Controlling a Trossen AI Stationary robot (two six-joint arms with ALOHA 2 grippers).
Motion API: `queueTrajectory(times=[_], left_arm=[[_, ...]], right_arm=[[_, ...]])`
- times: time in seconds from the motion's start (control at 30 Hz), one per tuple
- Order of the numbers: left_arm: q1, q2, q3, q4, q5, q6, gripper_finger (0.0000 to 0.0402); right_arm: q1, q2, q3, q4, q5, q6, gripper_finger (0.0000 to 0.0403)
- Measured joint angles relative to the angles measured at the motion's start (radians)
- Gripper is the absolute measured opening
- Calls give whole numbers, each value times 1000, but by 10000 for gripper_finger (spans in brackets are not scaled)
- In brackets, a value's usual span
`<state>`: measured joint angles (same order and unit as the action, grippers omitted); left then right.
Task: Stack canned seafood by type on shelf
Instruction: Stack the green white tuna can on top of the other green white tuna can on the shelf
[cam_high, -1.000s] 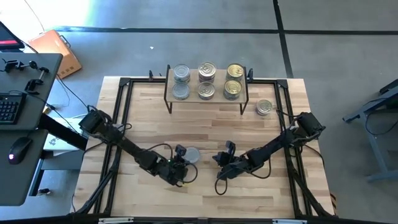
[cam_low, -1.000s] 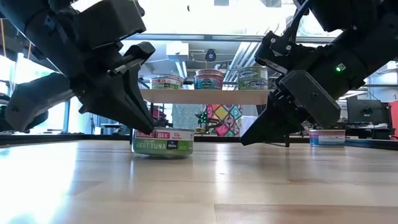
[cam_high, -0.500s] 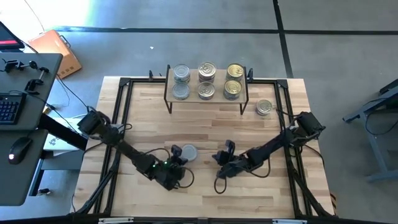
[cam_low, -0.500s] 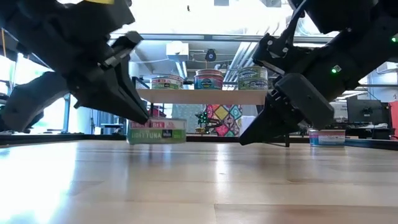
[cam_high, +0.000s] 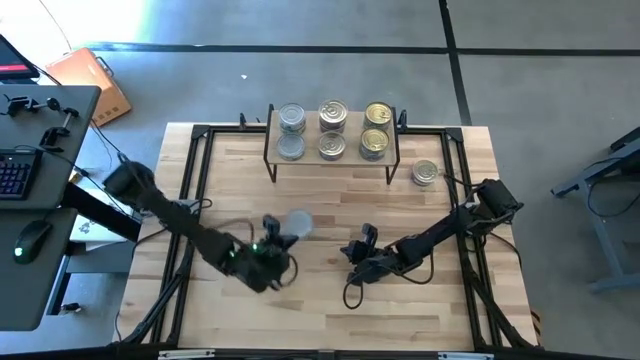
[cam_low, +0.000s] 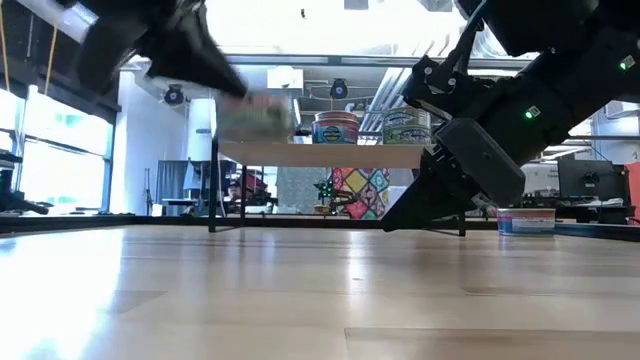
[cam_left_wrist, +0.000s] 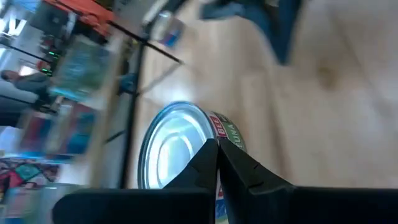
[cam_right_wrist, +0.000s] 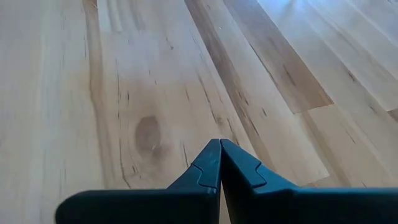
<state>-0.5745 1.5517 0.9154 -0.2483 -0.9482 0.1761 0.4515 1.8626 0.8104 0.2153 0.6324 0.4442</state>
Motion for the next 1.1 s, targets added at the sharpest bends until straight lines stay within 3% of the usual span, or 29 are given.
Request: queueTrajectory(times=[0.2,0.43,0.57,0.7,0.8,0.93,1.1], left_arm=[[162,-201,1,0,22,230,0],[448,-322,2,17,200,490,0],[539,-324,2,9,332,532,0],[524,-324,2,-58,465,462,0],[471,-324,2,-112,495,374,0],[372,-319,-10,-147,476,247,0],[238,-313,-145,-17,343,97,0]], right_arm=[[0,0,0,2,0,1,0],[0,0,0,8,0,0,0],[0,0,0,8,-1,1,0],[0,0,0,8,-1,1,0],[0,0,0,8,-1,1,0],[0,0,0,8,-1,1,0],[0,1,0,19,6,0,0]])
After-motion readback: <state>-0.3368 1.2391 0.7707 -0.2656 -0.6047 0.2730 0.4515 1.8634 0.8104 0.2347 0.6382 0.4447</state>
